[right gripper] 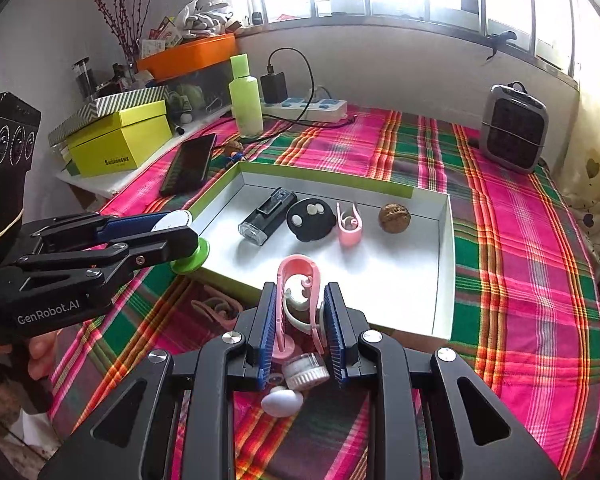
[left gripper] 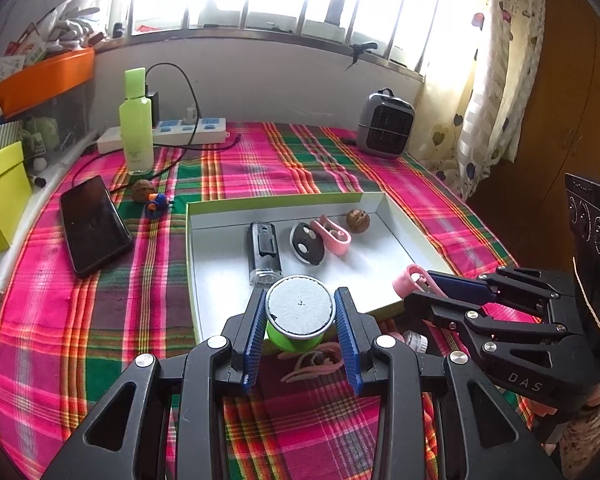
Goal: Organize objects
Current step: 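Lift and carry the container in the left gripper while the right gripper carries the pink clip over the tray, then lower and open both grippers, releasing container and pink clip into the tray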
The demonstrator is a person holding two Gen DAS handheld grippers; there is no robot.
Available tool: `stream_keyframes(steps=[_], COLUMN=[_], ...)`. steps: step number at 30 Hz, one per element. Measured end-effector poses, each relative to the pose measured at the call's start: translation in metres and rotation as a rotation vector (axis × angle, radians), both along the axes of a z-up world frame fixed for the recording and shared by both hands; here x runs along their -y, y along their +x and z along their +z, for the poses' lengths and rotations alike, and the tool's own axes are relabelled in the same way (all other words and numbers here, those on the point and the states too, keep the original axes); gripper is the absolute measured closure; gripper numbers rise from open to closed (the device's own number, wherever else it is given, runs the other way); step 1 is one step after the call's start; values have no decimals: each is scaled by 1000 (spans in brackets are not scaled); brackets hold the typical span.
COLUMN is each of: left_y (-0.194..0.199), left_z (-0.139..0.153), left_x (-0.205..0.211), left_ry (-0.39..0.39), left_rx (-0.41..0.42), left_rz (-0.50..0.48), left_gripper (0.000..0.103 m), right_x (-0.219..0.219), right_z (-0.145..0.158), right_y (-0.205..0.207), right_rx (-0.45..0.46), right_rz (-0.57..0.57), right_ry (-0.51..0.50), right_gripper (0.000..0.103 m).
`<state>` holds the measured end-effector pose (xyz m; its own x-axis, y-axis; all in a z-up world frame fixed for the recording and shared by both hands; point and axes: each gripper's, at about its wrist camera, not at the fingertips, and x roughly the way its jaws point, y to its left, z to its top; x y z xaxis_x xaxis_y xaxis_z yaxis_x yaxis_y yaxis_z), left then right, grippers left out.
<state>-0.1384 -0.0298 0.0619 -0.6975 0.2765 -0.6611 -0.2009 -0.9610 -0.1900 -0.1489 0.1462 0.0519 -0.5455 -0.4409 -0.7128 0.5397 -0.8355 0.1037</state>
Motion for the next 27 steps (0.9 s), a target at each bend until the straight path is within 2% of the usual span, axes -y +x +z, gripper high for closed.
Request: stream_keyframes(steps=[12, 23, 27], left_y=[-30, -60, -73], left_z=[-5, -10, -13], left_x=[14, 19, 23], left_ry=[13, -4, 16], left_rx=[18, 25, 43], left_rz=[40, 58, 71], left_gripper=[71, 71, 71], right_x=[18, 36, 41], right_z=[-6, -19, -24], right_y=[-33, -51, -57], right_rx=[69, 118, 137], right_rz=[20, 44, 40], right_ry=[-29, -11, -2], right_gripper=[78, 78, 78])
